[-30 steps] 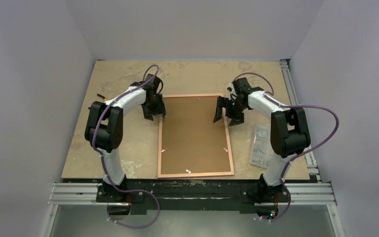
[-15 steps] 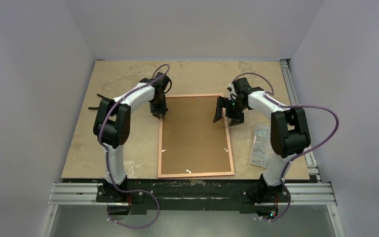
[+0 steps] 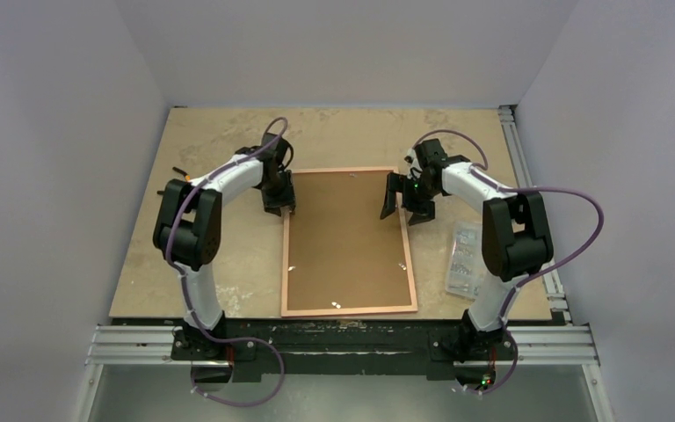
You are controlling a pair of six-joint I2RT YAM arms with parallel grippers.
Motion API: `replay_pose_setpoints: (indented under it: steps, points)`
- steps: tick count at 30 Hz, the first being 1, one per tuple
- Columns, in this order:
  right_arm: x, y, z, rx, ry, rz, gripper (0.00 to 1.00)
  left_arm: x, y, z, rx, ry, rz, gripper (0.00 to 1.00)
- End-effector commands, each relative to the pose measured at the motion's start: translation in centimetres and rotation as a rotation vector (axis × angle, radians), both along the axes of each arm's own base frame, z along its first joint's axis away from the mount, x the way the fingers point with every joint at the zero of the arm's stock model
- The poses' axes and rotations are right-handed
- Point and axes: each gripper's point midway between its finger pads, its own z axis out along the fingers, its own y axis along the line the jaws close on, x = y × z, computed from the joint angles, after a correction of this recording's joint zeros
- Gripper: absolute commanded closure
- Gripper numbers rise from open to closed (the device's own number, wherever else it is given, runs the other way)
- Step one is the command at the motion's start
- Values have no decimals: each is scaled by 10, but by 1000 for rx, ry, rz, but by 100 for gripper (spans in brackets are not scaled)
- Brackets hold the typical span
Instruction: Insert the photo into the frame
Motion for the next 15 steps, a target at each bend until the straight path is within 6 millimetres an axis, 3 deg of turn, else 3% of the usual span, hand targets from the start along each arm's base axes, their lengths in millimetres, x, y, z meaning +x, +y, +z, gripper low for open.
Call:
replay_pose_setpoints:
  steps: [1,3,5,11,15]
  points:
    - [0,-3,18,11,-56,6,11,-9,-16,33,-196,-71,36,52]
    - [-1,-5,20,5,-65,0,11,-19,-16,42,-249,-84,59,42]
    - [-5,-8,18,-3,-62,-2,11,-34,-20,47,-308,-82,70,38]
    - [-26,-18,5,-40,-27,-14,10,-82,-28,19,-412,11,130,37]
    - [-48,-16,-4,-20,15,-18,11,-80,-38,15,-435,17,122,37]
